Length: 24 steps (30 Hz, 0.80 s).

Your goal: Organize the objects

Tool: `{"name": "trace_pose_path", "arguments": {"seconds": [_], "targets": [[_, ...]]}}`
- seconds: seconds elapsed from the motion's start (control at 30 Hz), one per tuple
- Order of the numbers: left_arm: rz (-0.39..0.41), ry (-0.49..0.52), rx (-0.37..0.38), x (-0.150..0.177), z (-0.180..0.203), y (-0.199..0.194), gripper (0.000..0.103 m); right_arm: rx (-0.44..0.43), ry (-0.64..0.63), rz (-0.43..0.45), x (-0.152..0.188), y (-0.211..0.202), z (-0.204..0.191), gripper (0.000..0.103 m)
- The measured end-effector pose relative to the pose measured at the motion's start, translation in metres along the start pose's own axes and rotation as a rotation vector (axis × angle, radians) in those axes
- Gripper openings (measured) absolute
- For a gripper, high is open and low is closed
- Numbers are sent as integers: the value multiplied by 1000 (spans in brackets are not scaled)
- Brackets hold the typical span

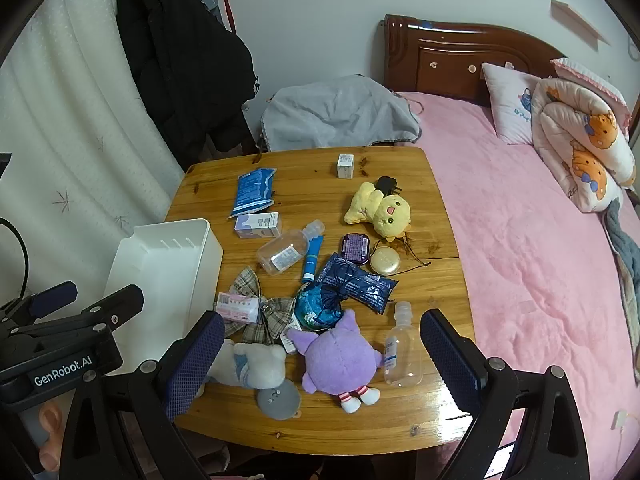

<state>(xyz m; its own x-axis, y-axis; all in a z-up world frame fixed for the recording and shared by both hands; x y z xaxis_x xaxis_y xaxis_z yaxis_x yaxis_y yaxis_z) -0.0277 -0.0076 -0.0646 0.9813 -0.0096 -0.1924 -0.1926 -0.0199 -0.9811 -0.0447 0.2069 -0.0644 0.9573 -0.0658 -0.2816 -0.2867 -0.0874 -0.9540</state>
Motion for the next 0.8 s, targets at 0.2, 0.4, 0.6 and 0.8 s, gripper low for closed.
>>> {"name": "trace_pose_path", "arguments": {"seconds": [0.2, 0.4, 0.6, 0.8], "targets": [[-1, -1, -2, 0, 1, 0, 98, -1, -1, -2, 1, 0, -2, 99], [-1, -1, -3, 2, -2, 1, 98, -2, 0, -2, 0, 1, -3, 99], [-3, 0, -3, 2, -2, 0, 98, -2, -1, -2, 1, 1, -3, 99], [-3, -1, -3, 2, -1, 0, 98, -3, -2, -3, 0, 1, -4, 99]]}}
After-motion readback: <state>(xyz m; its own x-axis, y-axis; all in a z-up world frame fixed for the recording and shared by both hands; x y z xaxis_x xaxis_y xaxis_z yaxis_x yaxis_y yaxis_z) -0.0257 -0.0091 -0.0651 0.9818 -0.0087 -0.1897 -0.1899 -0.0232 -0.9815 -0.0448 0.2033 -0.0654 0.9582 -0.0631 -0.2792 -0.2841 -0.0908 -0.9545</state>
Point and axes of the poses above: each gripper's, at about its wrist camera, not at the fingertips, and y roughly the way its jaws point, z to its right, x to its underside, the point moved 7 cm from there along y, roughly the way its jaws point, and after that the axes turned 15 degrees about -z, right-handed, at the moved point
